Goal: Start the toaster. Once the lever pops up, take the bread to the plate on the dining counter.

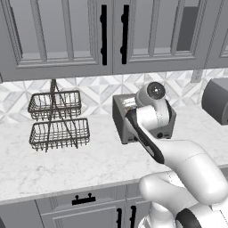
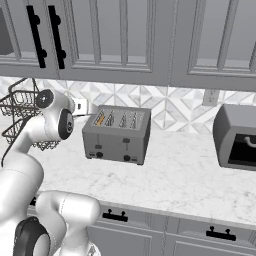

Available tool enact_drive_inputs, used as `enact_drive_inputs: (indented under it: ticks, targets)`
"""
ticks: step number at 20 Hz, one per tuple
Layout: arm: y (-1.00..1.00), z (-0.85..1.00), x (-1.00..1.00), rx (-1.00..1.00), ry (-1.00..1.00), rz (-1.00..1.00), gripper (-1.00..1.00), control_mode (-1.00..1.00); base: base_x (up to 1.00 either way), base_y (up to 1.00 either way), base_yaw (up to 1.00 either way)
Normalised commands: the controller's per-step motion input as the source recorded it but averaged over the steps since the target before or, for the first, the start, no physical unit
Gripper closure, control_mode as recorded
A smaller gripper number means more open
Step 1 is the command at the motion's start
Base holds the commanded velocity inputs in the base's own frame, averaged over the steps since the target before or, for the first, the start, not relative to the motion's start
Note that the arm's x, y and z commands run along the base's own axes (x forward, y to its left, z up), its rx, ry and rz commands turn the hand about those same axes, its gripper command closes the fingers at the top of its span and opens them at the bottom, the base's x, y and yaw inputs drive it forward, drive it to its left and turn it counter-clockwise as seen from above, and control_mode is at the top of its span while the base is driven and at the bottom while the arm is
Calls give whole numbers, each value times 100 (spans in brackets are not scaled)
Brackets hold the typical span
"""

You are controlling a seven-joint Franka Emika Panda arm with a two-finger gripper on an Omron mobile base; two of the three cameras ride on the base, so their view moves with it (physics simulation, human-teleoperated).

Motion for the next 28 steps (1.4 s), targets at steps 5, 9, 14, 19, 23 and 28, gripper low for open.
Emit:
enact_drive_inputs:
  ticks: [5,9,14,19,23,28]
  targets:
    - [0,0,0,0,0,0,-100,-100,0,0,0]
    - [0,0,0,0,0,0,-100,-100,0,0,0]
    - [0,0,0,0,0,0,-100,-100,0,0,0]
    - [0,0,0,0,0,0,-100,-100,0,0,0]
    - [0,0,0,0,0,0,-100,-100,0,0,0]
    - [0,0,0,0,0,0,-100,-100,0,0,0]
